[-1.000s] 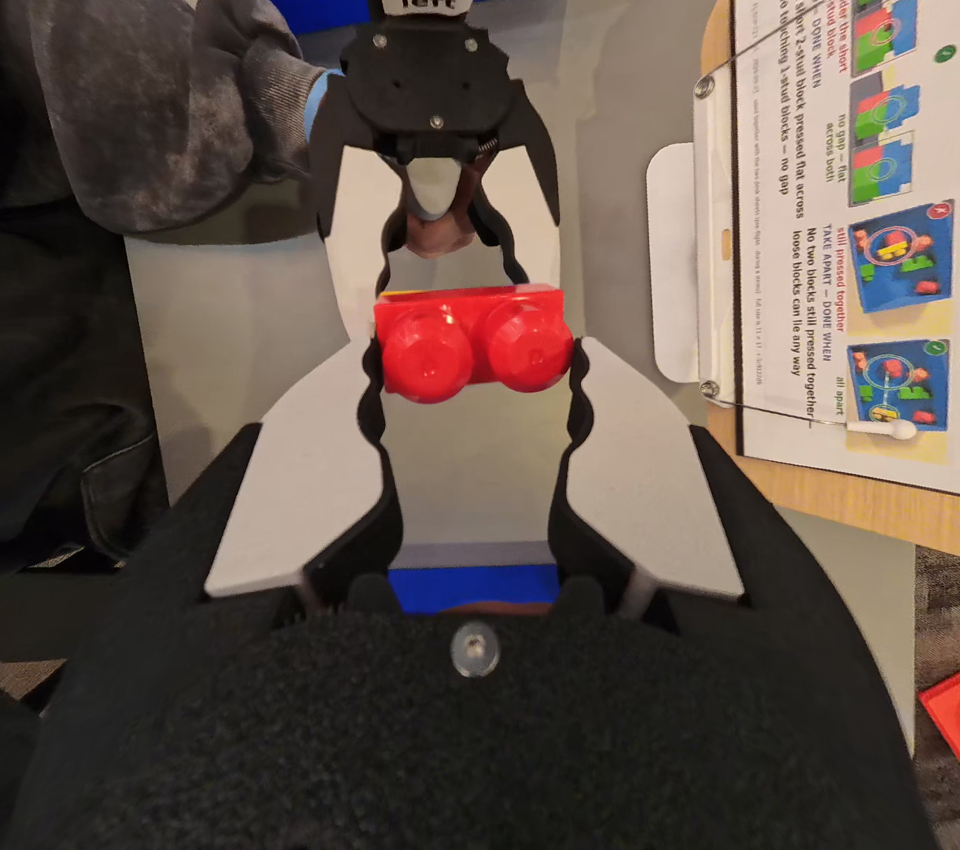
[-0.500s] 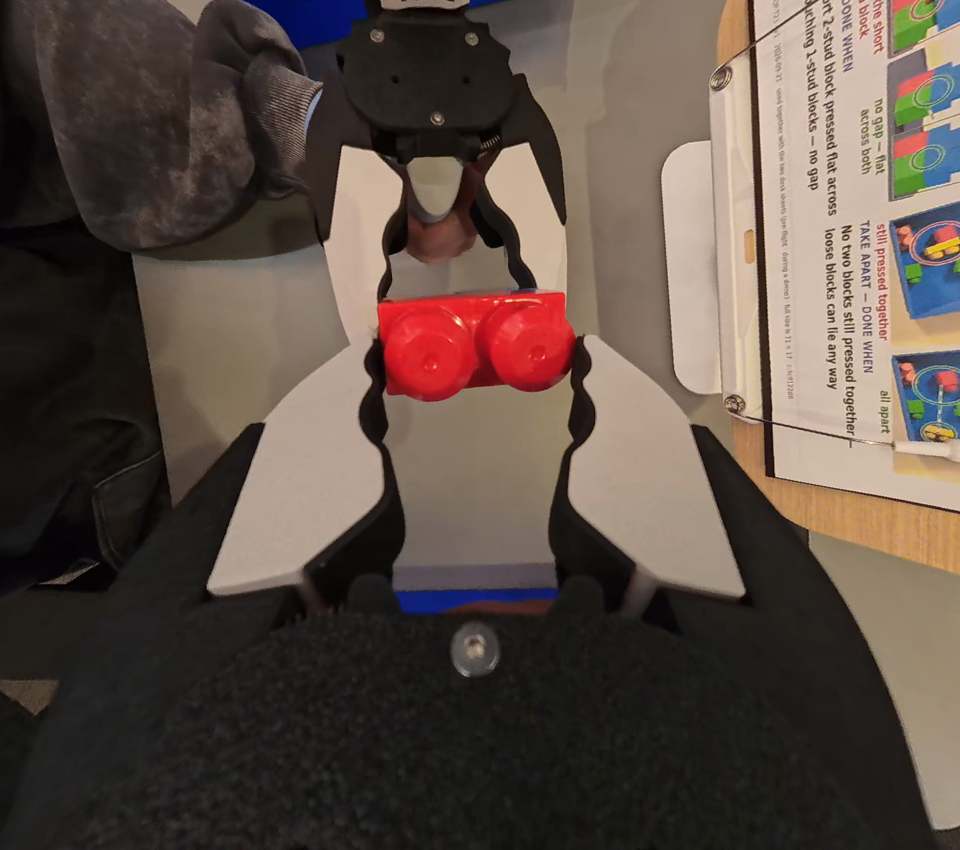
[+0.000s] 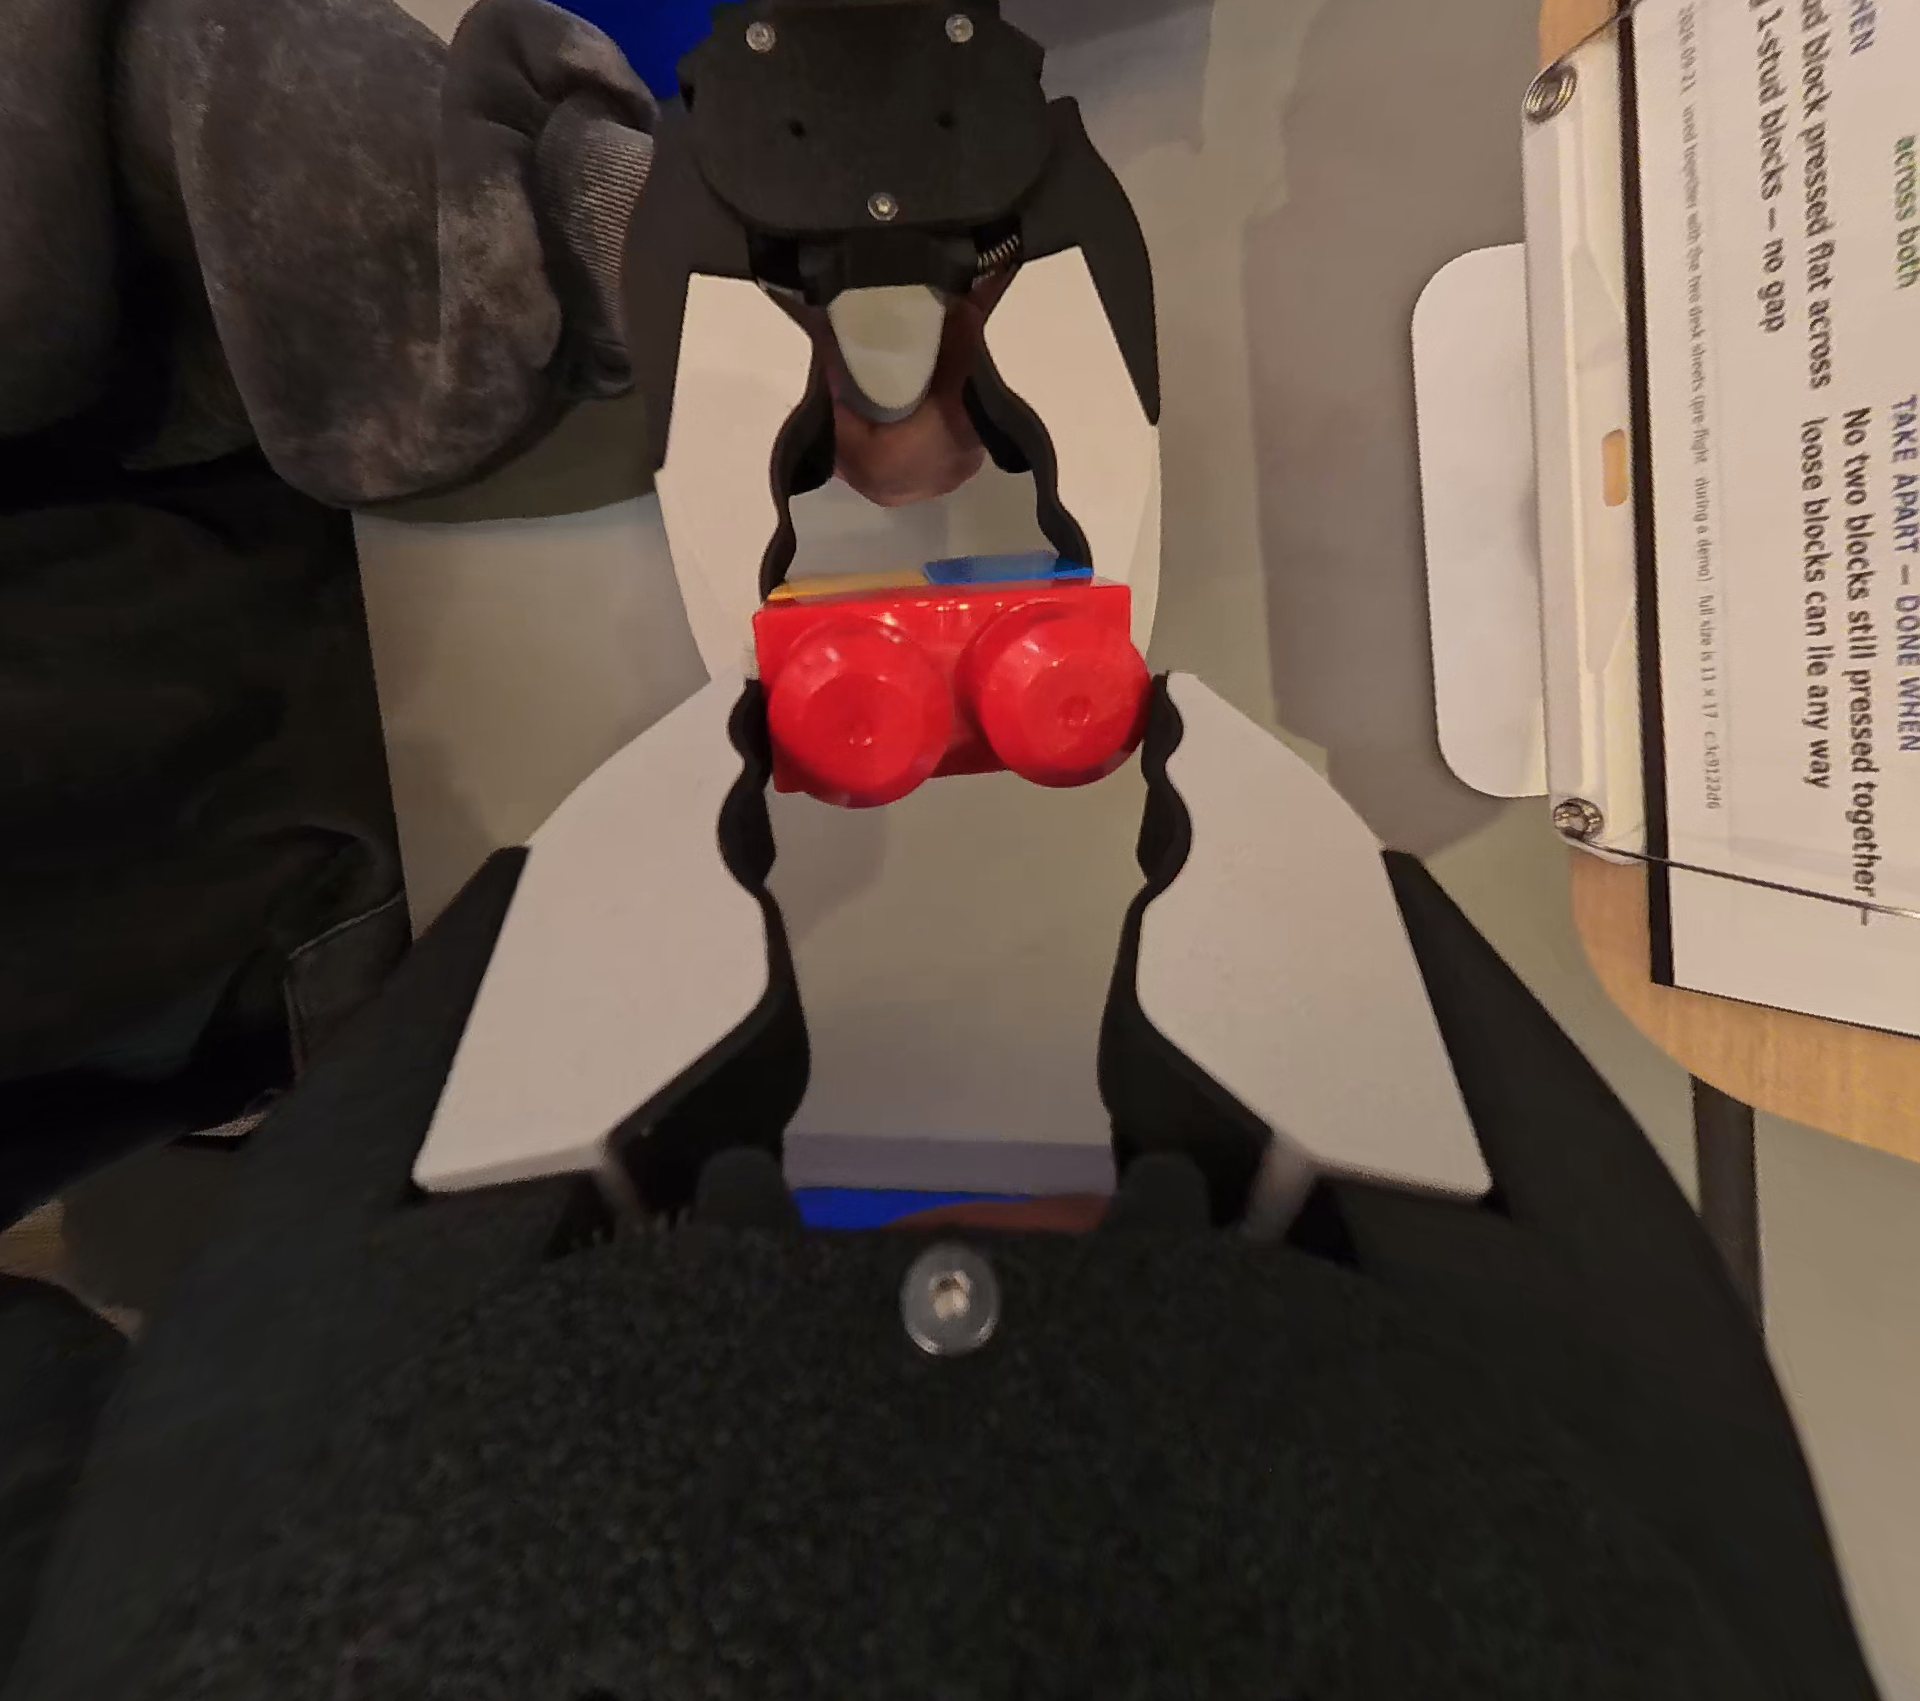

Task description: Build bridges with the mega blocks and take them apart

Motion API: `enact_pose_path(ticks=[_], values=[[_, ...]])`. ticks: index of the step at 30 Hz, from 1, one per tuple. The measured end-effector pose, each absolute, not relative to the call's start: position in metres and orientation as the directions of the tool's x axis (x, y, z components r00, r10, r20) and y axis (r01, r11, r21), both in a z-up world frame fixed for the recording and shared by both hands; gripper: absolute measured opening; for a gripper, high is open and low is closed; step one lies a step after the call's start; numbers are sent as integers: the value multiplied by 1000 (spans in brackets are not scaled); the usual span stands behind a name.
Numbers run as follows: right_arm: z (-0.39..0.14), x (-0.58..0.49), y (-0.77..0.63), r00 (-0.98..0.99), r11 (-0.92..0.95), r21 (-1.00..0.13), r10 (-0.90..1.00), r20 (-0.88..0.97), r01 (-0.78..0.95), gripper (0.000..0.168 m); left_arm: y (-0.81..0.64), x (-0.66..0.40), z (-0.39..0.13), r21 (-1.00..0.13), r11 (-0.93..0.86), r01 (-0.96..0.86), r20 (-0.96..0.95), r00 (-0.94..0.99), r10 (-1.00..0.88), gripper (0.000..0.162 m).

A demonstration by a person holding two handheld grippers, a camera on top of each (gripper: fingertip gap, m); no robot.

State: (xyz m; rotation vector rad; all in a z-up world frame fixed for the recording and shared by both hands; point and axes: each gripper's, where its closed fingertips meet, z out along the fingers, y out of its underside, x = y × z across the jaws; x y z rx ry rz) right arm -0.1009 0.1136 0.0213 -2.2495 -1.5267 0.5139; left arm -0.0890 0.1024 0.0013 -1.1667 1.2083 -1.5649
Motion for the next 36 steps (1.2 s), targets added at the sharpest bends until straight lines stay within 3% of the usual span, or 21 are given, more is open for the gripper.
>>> enact_pose_path(ticks=[5,7,9,11,12,14,15,17,22,36], values=[[27,-104,119,354,-329,-565,933,-69,756,70,106,-93,8,-970,-212,117,180,-239,-954,74],[41,-105,124,375,-302,-639,927,-23,708,91,107,-95,12,-969,-204,139,169,-229,-959,74],[62,-107,127,421,-355,-754,900,-115,552,88,112,-99,12,-973,-180,146,153,-180,-972,74],[72,-104,131,457,-515,-801,817,-351,304,88,117,-105,13,-973,-156,172,133,-137,-982,74],[69,-101,132,451,-643,-748,724,-522,166,90,120,-107,13,-975,-133,177,115,-112,-987,74],[64,-99,127,250,-848,-524,492,-834,-82,92,124,-111,11,-981,-84,173,73,-68,-995,74],[57,-97,126,137,-912,-375,355,-925,-168,92,126,-113,10,-983,-67,173,59,-55,-997,74],[32,-99,120,47,-950,-234,230,-972,-204,91,127,-114,9,-980,-52,192,42,-52,-998,74],[6,-119,106,-86,-972,-130,149,-985,-195,100,123,-111,5,-972,-20,233,3,-72,-997,74],[-4,-140,100,-146,-982,-129,149,-978,-139,96,115,-94,-20,-982,5,189,-27,-114,-993,75]])
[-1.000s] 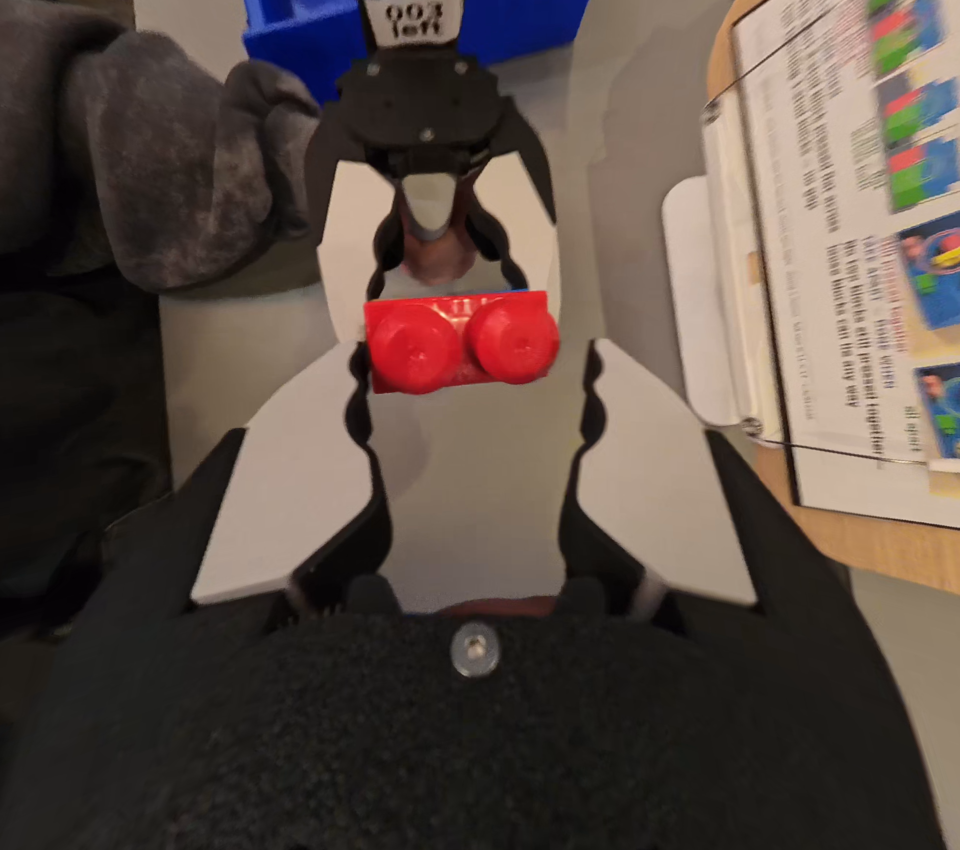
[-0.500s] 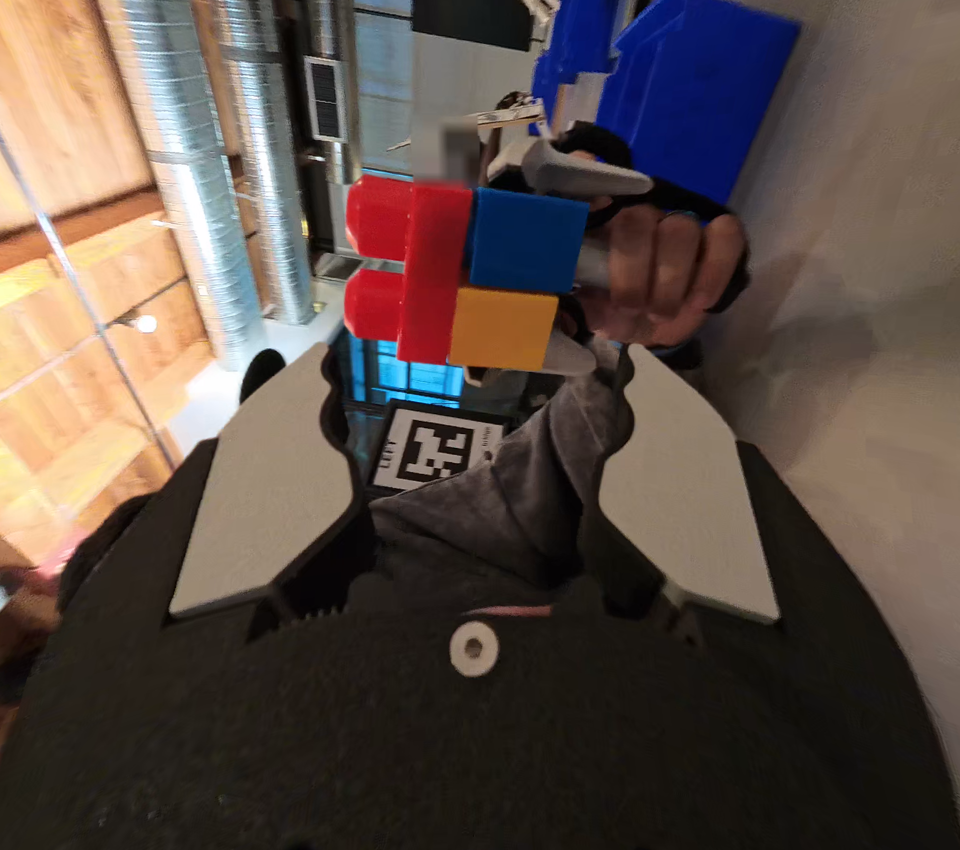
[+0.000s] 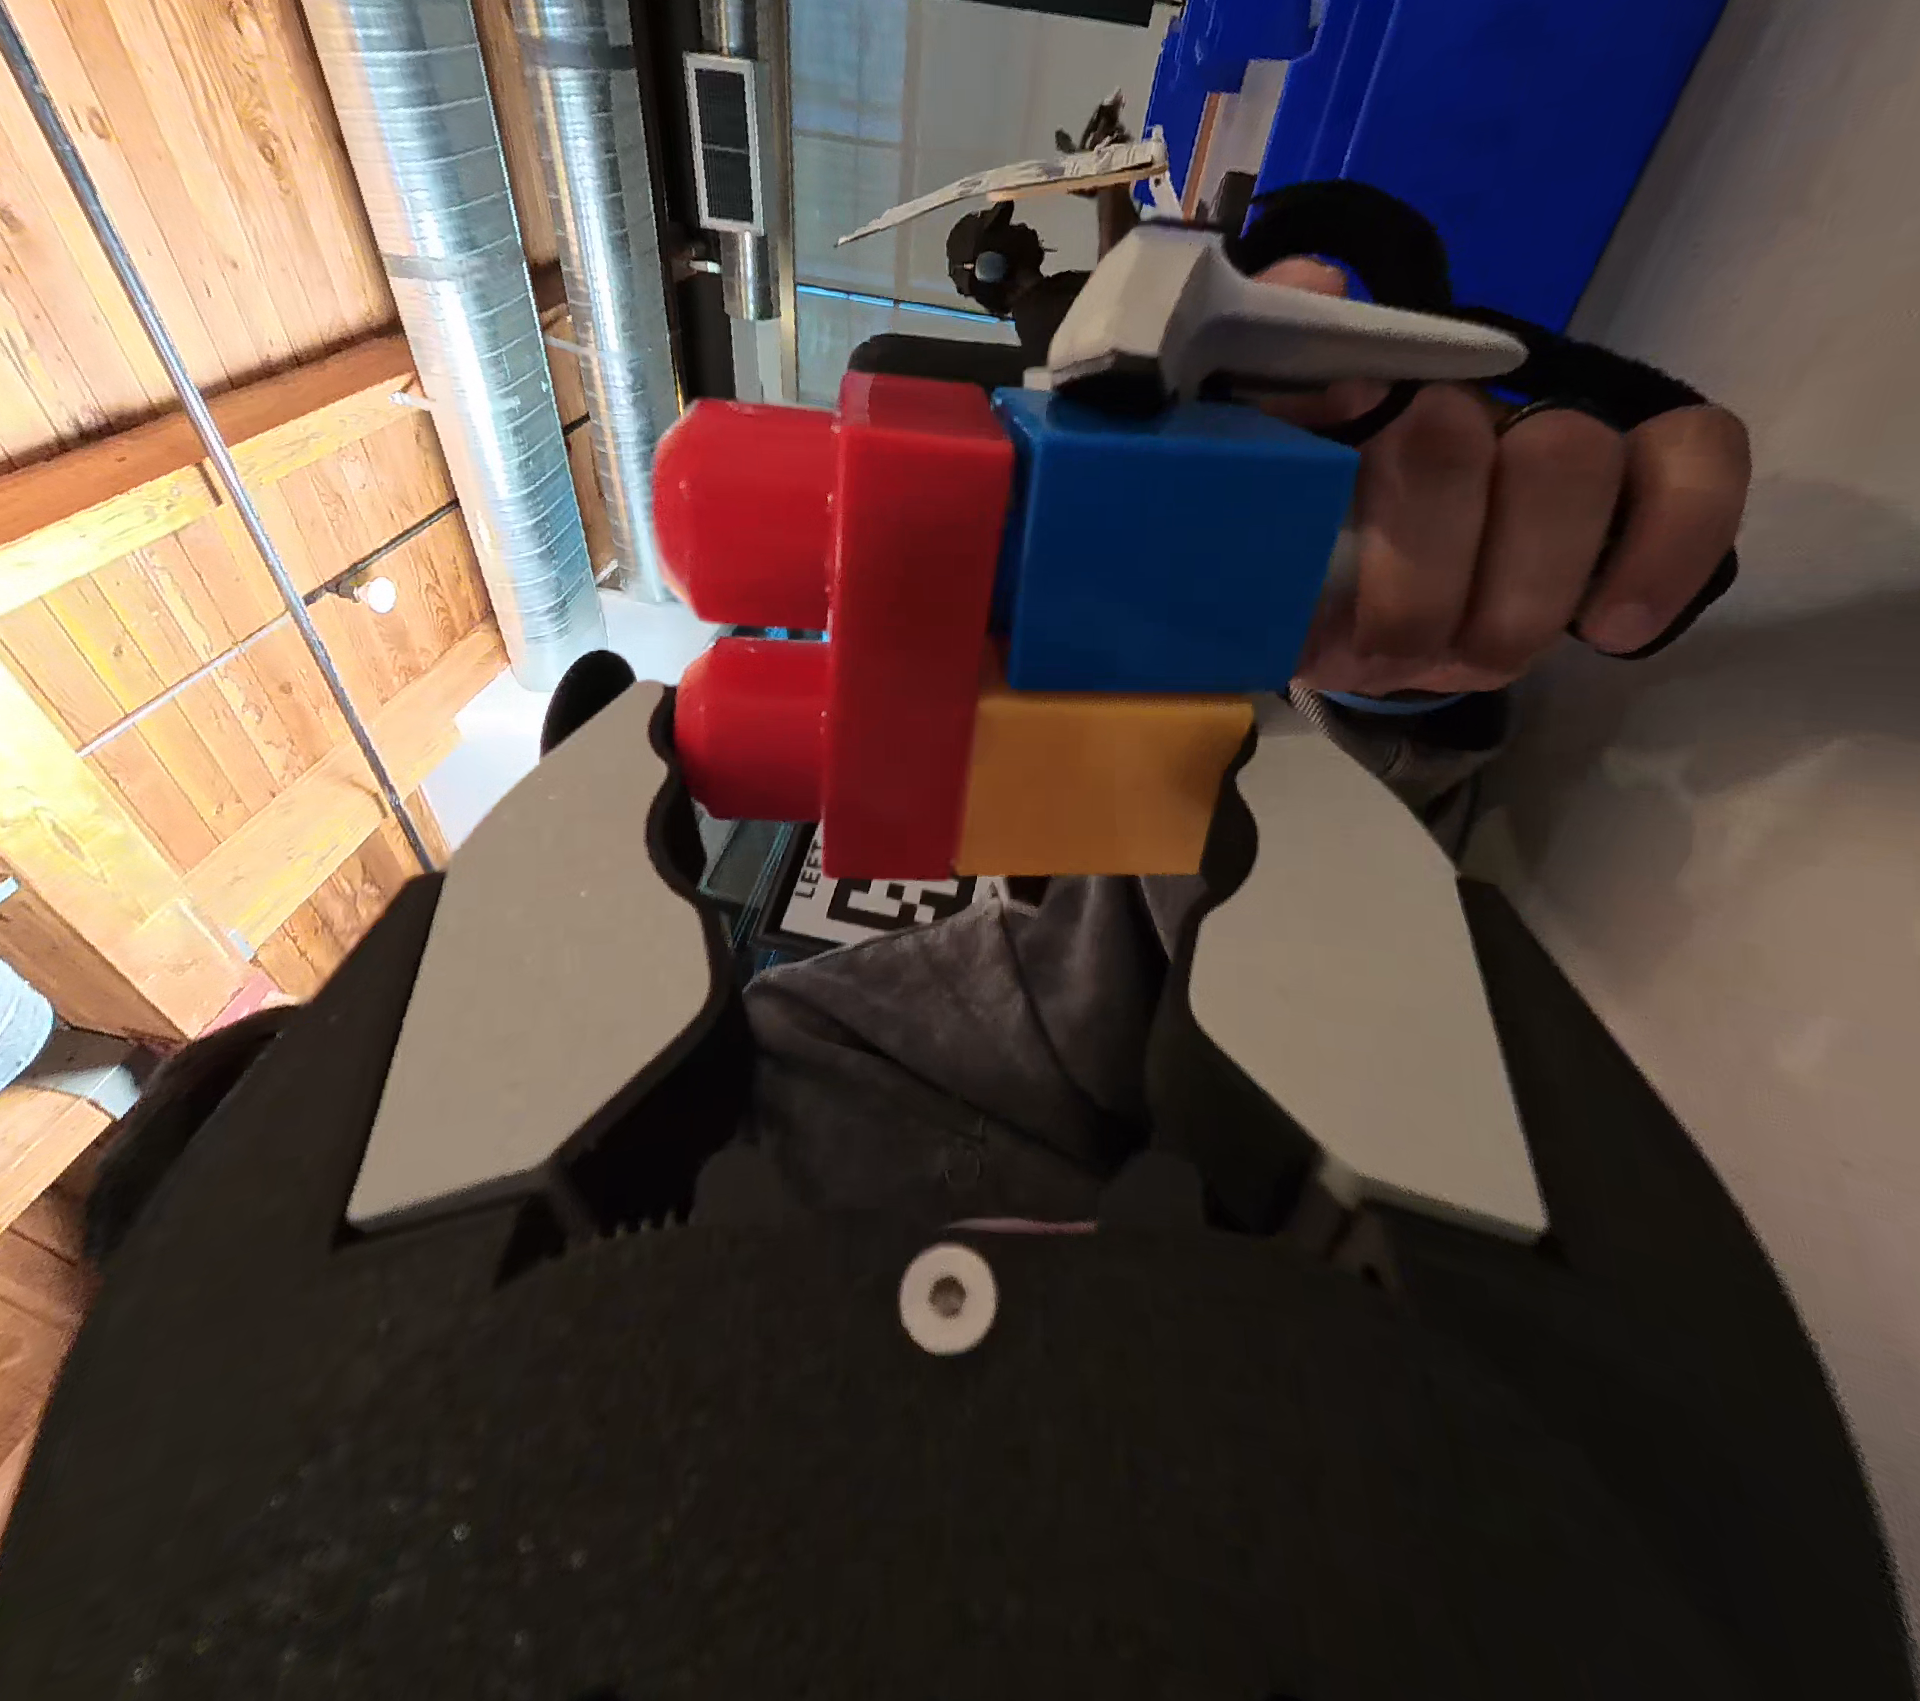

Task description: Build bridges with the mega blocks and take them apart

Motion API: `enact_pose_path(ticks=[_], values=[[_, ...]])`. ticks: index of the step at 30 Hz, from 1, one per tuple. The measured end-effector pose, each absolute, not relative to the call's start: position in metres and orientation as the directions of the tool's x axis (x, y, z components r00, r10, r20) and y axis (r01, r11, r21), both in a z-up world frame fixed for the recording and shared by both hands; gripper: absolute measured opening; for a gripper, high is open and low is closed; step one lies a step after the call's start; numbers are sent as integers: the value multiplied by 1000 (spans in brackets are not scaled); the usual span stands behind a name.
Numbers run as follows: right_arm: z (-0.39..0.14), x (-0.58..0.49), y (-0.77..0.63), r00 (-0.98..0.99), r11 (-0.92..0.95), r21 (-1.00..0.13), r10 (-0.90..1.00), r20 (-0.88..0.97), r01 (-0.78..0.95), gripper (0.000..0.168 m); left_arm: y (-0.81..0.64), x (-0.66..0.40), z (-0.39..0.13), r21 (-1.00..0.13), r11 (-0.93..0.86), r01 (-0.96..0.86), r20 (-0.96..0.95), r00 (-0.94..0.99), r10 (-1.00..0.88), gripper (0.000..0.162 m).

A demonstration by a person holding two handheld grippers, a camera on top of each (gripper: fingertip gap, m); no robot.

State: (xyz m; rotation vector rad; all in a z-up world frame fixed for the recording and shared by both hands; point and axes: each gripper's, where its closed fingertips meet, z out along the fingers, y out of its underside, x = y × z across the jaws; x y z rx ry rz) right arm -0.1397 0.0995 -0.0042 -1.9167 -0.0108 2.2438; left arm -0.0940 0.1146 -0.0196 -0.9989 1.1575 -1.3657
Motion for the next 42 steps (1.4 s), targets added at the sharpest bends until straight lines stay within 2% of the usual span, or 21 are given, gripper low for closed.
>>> enact_pose_path(ticks=[6,12,15,19,22,25,31,42], values=[[-11,-135,98,-127,-978,-168,183,-975,-123,95,115,-89,-27,-987,19,159,-37,-108,-993,75],[-13,-136,96,-169,-988,-116,131,-977,-100,95,112,-90,-30,-990,-14,140,-6,-139,-990,74],[-16,-133,97,-167,-984,-124,145,-975,-127,96,114,-89,-32,-991,16,130,-29,-106,-994,74],[-21,-118,111,-170,-970,-120,158,-973,-211,109,118,-97,-22,-985,-1,170,-16,-98,-995,74],[-22,-115,123,-168,-962,-114,158,-973,-248,108,115,-99,-18,-983,-10,181,-11,-119,-993,74],[-17,-128,122,-173,-972,-126,161,-972,-199,108,112,-95,-24,-988,12,153,-30,-118,-993,74],[-10,-132,129,-191,-970,-129,169,-967,-207,99,105,-91,-29,-991,5,136,-26,-153,-988,74],[-11,-130,125,-206,-975,-132,167,-964,-177,97,102,-90,-30,-990,6,138,-28,-165,-986,75]])
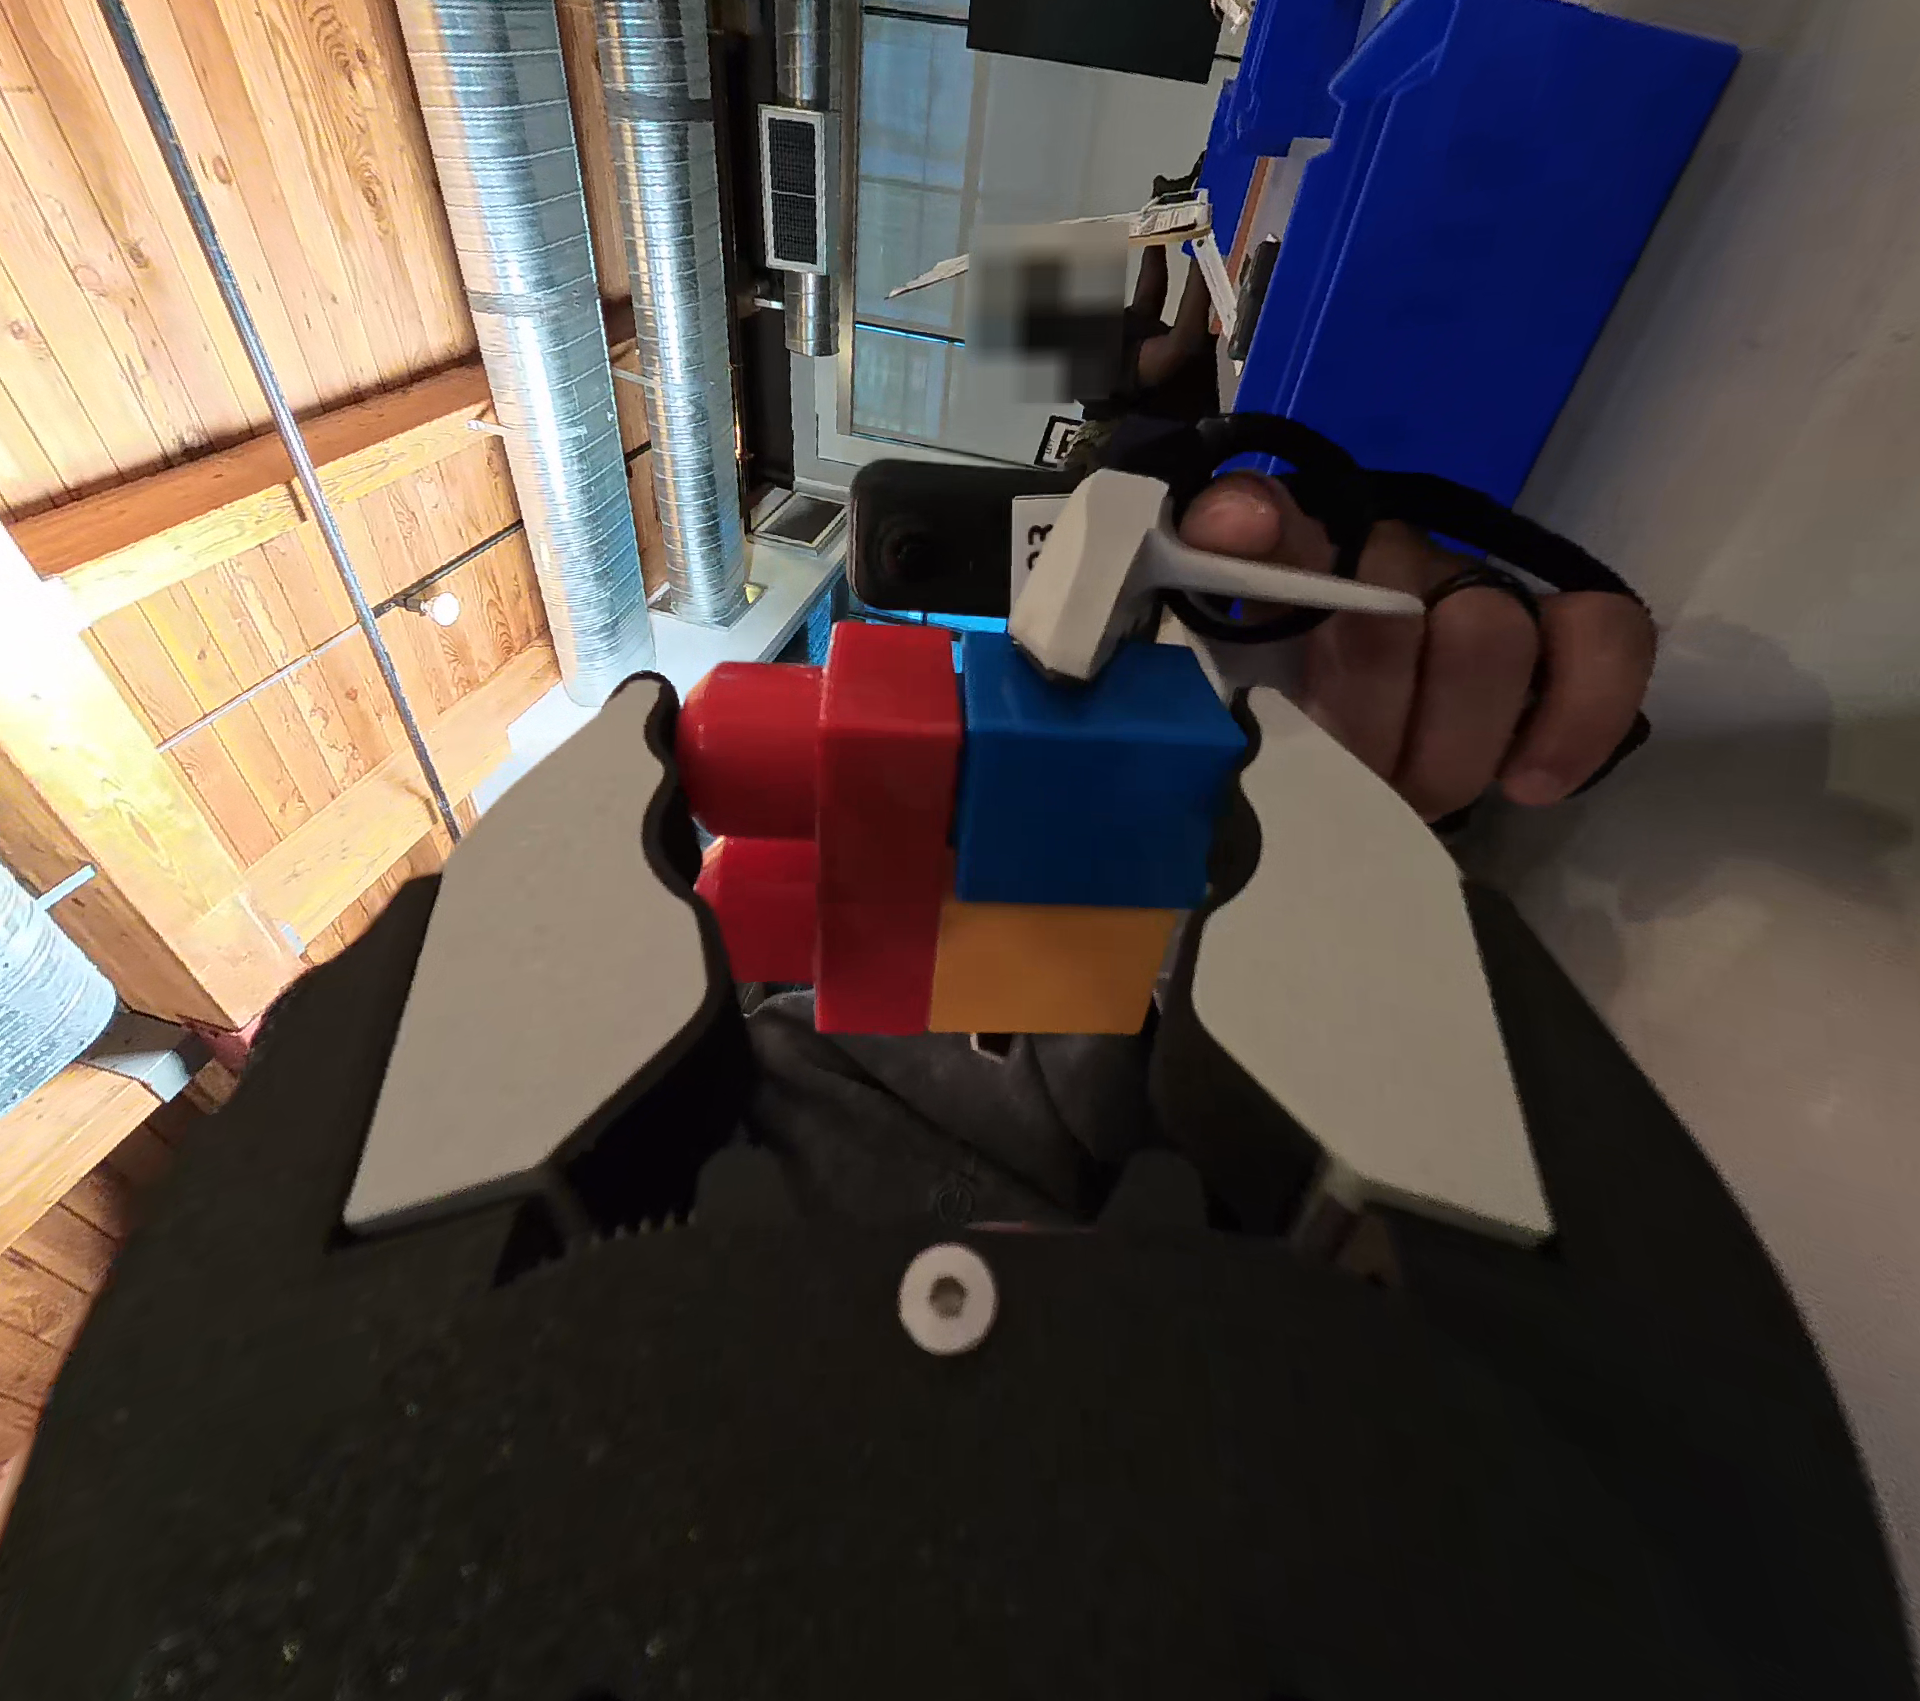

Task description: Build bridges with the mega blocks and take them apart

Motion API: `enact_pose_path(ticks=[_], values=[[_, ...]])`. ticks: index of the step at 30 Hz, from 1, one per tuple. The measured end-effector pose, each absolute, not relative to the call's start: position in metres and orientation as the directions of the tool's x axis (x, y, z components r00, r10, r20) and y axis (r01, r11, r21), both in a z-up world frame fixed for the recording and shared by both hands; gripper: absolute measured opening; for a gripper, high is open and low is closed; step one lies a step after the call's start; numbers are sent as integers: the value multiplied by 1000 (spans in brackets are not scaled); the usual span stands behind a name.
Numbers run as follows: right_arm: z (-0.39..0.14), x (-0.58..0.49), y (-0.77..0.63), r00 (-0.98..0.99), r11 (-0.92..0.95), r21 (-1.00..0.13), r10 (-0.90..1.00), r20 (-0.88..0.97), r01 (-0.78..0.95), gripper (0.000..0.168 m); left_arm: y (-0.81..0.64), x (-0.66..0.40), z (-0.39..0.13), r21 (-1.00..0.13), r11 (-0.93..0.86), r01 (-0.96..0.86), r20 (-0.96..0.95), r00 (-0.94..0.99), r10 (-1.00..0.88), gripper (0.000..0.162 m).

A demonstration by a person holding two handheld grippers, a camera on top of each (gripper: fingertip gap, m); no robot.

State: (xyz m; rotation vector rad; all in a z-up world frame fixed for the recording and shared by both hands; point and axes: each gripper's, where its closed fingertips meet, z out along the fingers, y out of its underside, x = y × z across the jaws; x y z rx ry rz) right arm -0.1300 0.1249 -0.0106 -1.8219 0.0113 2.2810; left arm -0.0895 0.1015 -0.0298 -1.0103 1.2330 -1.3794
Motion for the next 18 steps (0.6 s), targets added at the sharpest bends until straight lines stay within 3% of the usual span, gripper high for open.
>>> enact_pose_path(ticks=[18], values=[[-4,-132,118,-276,-968,-199,235,-932,-152,96,98,-93,-26,-989,85,122,-102,-142,-985,75]])
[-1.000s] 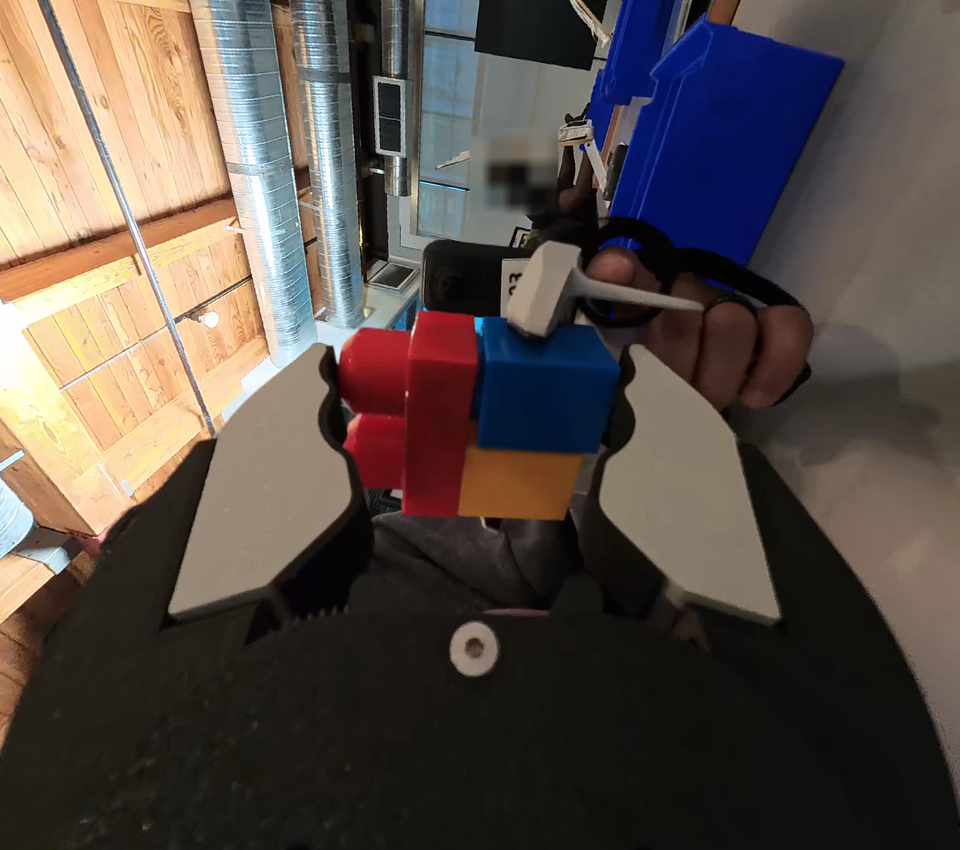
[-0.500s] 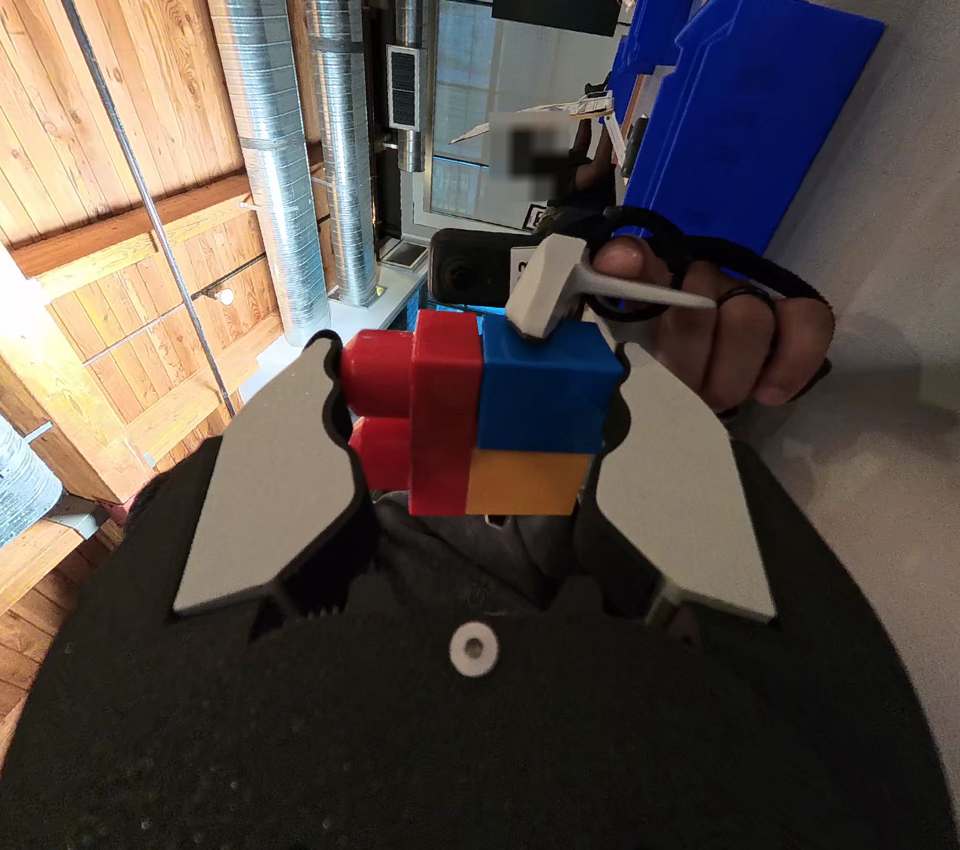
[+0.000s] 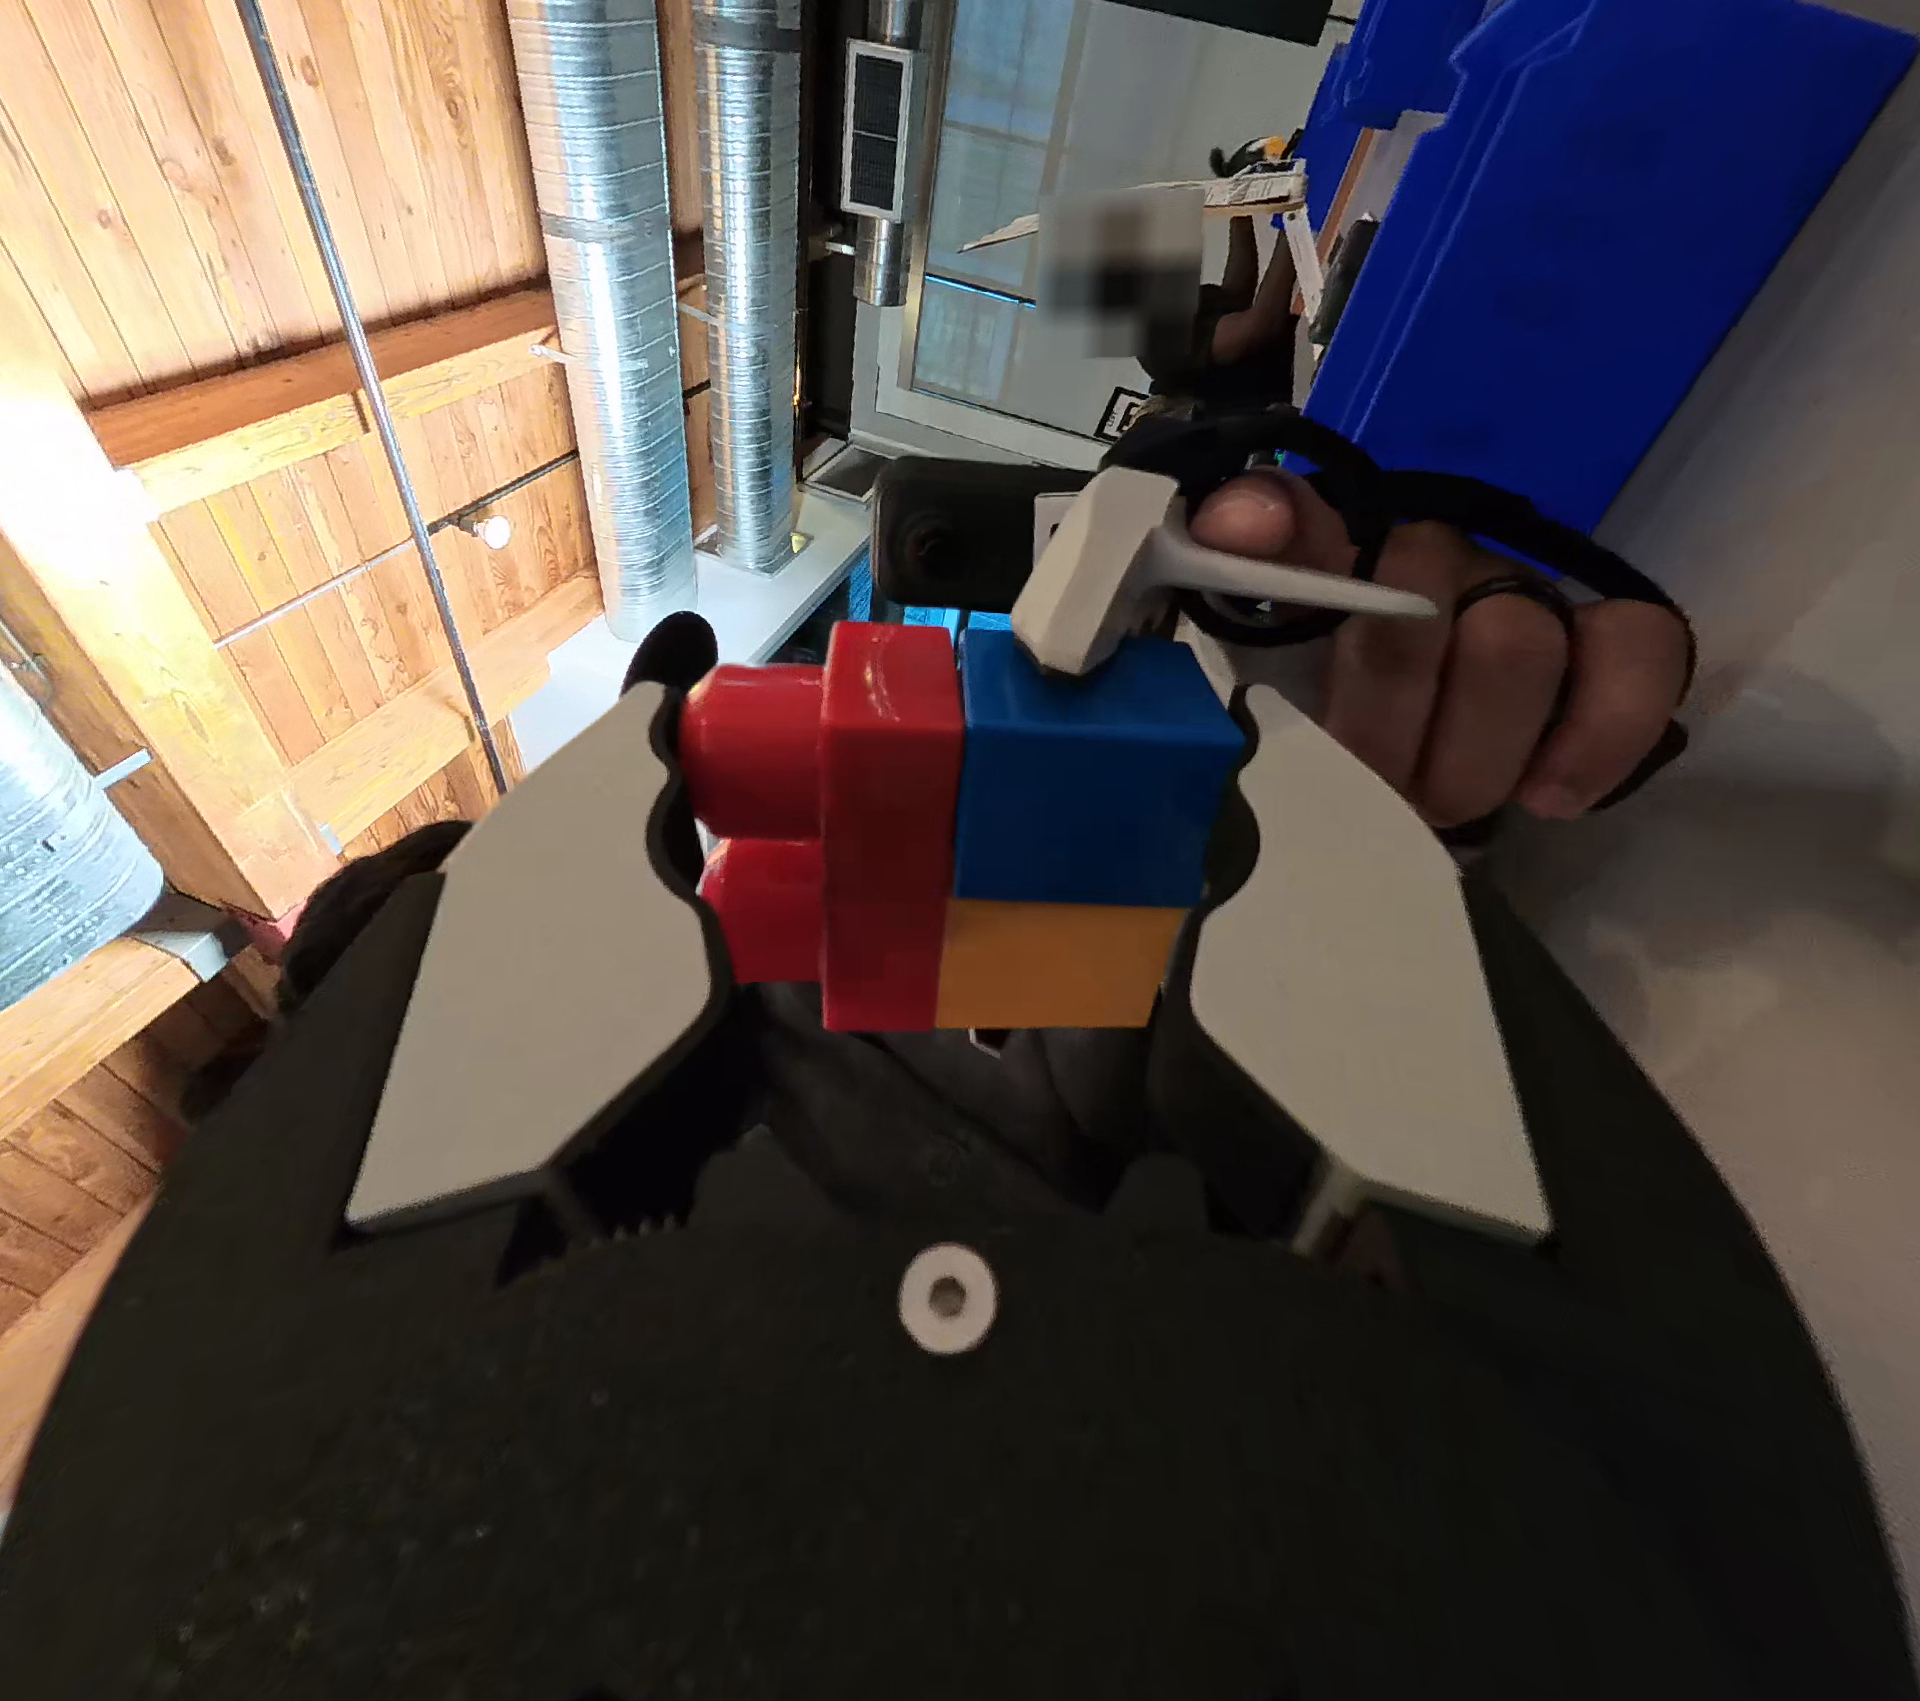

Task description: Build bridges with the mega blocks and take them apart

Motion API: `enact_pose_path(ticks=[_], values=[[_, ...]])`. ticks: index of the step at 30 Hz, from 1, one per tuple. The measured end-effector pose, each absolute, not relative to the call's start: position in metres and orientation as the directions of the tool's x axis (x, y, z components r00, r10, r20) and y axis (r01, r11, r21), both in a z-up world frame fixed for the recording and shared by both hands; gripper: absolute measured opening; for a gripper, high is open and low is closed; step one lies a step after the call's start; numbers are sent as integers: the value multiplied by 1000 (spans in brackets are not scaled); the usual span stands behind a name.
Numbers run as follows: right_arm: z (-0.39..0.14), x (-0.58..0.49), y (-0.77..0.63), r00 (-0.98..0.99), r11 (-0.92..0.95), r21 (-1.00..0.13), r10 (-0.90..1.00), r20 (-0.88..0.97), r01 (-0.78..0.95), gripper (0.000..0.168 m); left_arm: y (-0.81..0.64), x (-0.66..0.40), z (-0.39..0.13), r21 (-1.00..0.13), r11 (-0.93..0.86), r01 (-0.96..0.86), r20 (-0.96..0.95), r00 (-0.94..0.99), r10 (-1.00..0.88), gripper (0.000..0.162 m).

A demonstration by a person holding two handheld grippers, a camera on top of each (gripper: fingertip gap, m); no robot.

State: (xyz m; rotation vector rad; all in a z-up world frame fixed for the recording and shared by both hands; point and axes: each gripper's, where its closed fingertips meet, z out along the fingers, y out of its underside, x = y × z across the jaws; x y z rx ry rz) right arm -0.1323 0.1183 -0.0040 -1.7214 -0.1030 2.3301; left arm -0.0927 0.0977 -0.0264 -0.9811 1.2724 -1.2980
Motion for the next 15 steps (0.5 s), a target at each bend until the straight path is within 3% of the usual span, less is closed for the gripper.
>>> enact_pose_path(ticks=[5,15], values=[[-4,-134,107,-283,-976,-190,212,-935,-104,99,104,-98,-19,-981,114,157,-128,-83,-988,75],[-3,-132,115,-277,-952,-235,283,-918,-196,100,96,-92,-26,-986,85,146,-104,-130,-986,75]])
